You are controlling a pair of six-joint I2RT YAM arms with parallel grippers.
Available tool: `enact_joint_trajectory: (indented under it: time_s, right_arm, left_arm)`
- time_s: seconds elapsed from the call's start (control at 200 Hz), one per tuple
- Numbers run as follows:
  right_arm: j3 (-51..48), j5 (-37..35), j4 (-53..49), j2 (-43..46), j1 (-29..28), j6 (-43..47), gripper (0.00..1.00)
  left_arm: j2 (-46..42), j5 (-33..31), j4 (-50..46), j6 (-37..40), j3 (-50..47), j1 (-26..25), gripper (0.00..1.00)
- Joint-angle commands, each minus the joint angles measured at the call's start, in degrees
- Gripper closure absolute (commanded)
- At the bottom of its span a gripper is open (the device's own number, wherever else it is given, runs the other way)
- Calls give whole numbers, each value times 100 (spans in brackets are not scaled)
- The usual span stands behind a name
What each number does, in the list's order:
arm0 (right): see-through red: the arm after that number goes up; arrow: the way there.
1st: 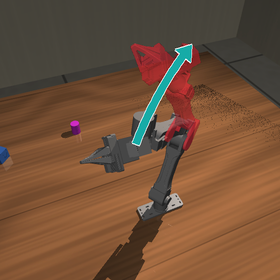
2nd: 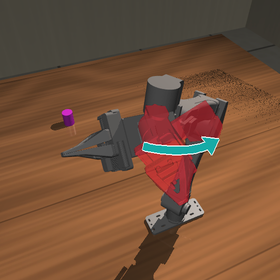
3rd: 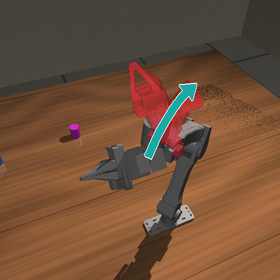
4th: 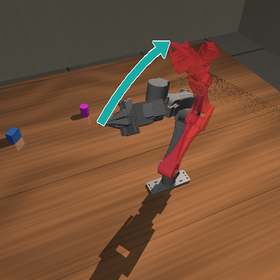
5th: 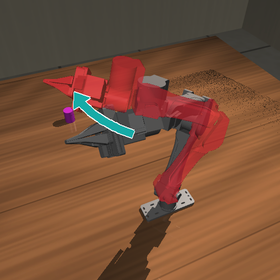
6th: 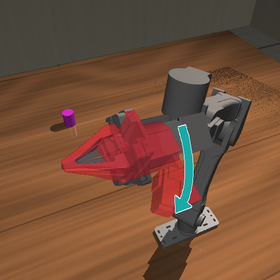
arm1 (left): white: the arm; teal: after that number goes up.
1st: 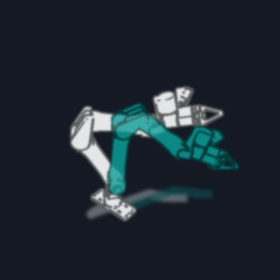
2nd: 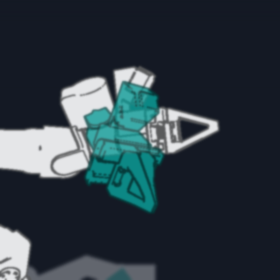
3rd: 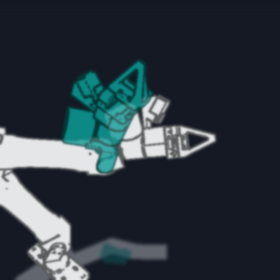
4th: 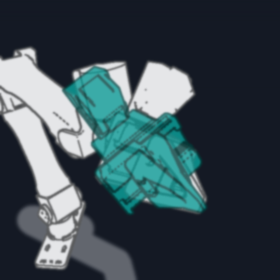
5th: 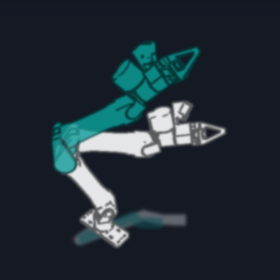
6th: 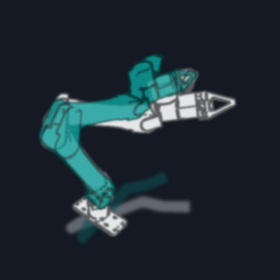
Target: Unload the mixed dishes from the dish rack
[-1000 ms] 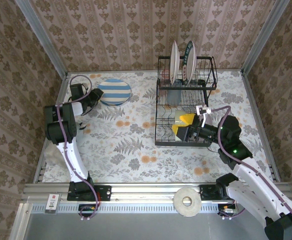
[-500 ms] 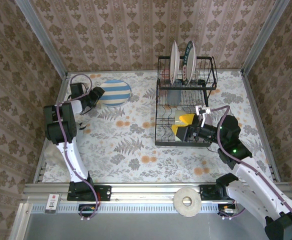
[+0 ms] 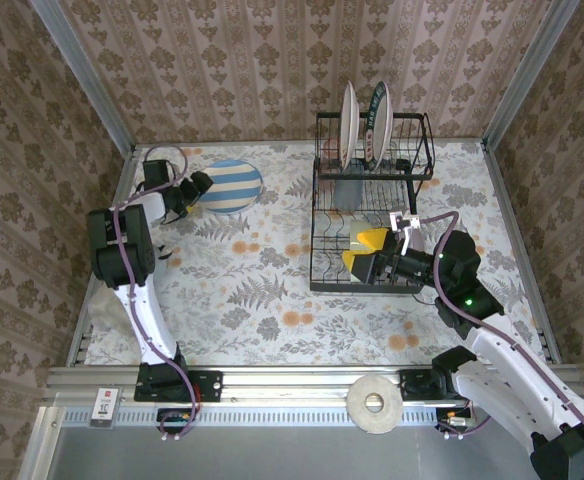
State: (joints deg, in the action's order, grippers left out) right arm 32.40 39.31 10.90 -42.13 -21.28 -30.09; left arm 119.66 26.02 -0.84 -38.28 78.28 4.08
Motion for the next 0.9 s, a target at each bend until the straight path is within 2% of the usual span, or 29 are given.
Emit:
enact_joint_trajectory:
  time_s: [0.0,0.375,0.545,0.74,0.89]
  right_arm:
    - [81,-72,-48,-32,-52,134,0]
    - [107,-117,-105,-59,-87,195,0]
    - [117,-125,-131,-79,-96,211,0]
    - [117,-186,-167,-58,-105,248,0]
    - [113,-244,-197,-29,-119,272,0]
  left_arm:
    - [-55,-106,-246,204,228,-72,13]
    - [101,-45,-301,198,489,-204,12]
    - [-24,-306,-436,137,371,-167,12]
    - [-767,-844,-707,216,6,-153,11]
    - [-1643,-840,-786,111,-347,-255,9]
